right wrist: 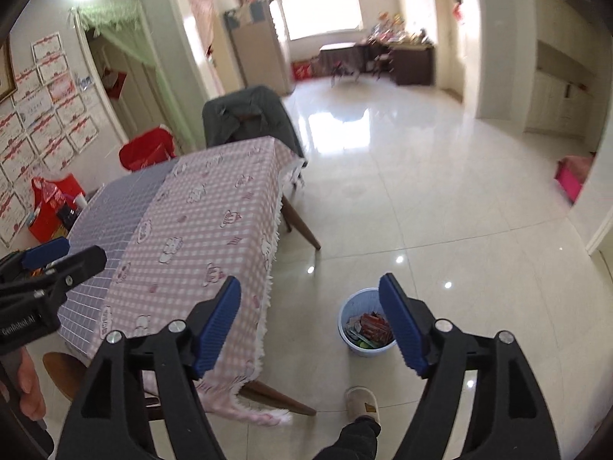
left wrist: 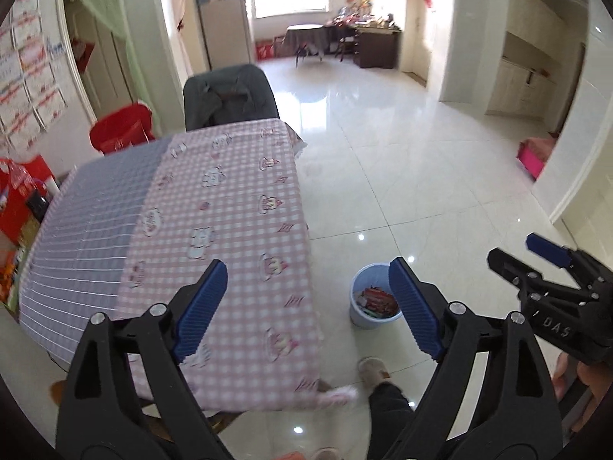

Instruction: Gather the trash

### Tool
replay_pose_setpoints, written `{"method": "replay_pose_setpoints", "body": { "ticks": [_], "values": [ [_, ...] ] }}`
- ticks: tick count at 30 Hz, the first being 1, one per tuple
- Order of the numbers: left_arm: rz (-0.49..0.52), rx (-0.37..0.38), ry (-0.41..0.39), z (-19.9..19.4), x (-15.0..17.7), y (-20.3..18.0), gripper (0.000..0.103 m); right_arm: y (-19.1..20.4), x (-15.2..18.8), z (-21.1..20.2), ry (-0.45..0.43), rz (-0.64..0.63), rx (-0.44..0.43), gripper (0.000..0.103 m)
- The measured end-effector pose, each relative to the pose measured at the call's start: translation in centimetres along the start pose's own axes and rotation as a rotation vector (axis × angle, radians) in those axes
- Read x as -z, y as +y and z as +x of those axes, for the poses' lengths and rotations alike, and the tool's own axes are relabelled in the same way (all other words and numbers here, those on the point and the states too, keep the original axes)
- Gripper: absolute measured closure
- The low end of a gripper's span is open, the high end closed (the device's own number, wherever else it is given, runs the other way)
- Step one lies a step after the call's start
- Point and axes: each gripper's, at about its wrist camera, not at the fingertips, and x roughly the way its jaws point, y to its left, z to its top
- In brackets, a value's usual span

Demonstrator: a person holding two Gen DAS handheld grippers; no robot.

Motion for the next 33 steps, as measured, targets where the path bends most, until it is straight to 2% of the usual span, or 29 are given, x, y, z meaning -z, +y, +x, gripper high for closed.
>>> {"method": "replay_pose_setpoints", "body": {
  "ticks": [3, 8, 14, 22, 33],
  "values": [
    [0.004, 0.034, -0.025, -4.0, 1.7, 1.2, 0.017, 2.1, 2.1, -4.4, -0.039, 0.001, 0.023, 0.028],
    [0.02, 0.037, -0.103, -9.4, 3.4, 2.2, 0.013, 4.8, 4.1, -11.3, -0.133, -0.047, 0.084, 0.023],
    [0.018, 0.022, -0.178, -13.6, 4.9, 2.0, 0.01, 5.8, 6.2, -16.0, -0.176, -0.048, 0.099, 0.023],
    [-0.013, 0.057, -0.21, -17.1, 7.4, 0.9, 0.009, 4.7, 8.9, -19.8, -0.204, -0.065, 0.107, 0.021],
    [0.022, 0.053, -0.223, -19.4, 8.7, -4.7, 0.009, 0.5, 10.4, -22.8, -0.204, -0.061, 0.1, 0.02]
  ]
}}
